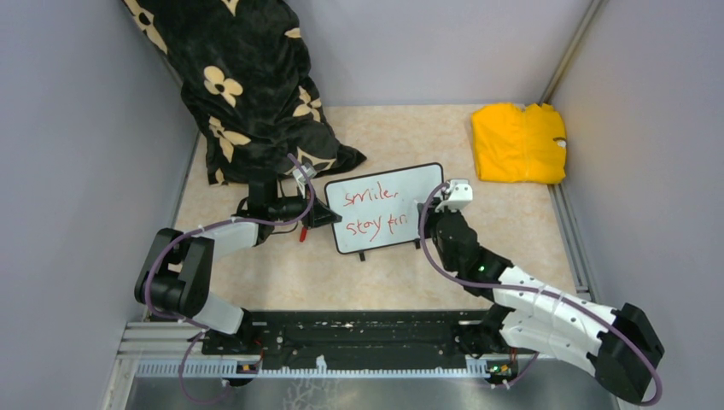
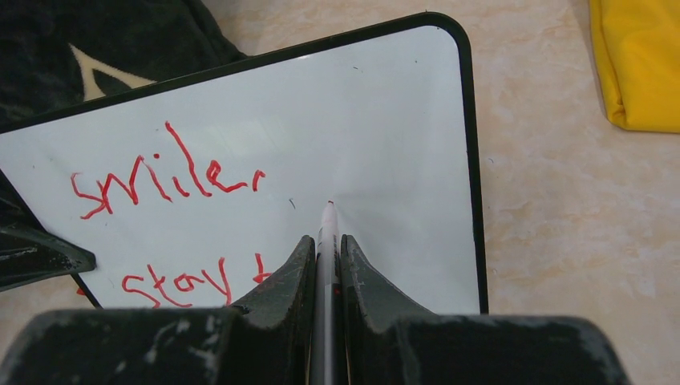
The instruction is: Write a sentence on the whiteboard
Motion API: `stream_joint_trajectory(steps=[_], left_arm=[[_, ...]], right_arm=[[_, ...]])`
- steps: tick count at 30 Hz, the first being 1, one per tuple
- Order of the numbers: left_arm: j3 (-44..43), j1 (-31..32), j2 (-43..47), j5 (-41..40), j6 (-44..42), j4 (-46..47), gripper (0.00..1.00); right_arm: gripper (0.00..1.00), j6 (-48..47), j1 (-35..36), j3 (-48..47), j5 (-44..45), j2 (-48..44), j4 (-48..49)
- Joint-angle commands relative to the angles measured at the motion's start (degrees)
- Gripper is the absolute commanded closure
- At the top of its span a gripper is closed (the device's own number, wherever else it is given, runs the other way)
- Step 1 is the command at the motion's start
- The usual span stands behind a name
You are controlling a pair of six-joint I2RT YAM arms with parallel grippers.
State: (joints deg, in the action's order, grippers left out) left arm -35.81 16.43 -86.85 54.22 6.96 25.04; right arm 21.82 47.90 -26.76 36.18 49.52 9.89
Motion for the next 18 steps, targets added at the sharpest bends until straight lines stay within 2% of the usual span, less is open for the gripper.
stream_joint_trajectory(steps=[1, 18], left_arm=[[1.1, 1.2, -3.2, -8.5, -6.3, -5.7, 1.00], [1.1, 1.2, -3.3, -8.6, -6.3, -5.8, 1.00]], right_arm=[[1.00, -0.4, -1.0, -3.0, -0.9, 0.6, 2.9], [1.00, 1.3, -2.3, -1.8, -2.1, 2.3, 2.4]])
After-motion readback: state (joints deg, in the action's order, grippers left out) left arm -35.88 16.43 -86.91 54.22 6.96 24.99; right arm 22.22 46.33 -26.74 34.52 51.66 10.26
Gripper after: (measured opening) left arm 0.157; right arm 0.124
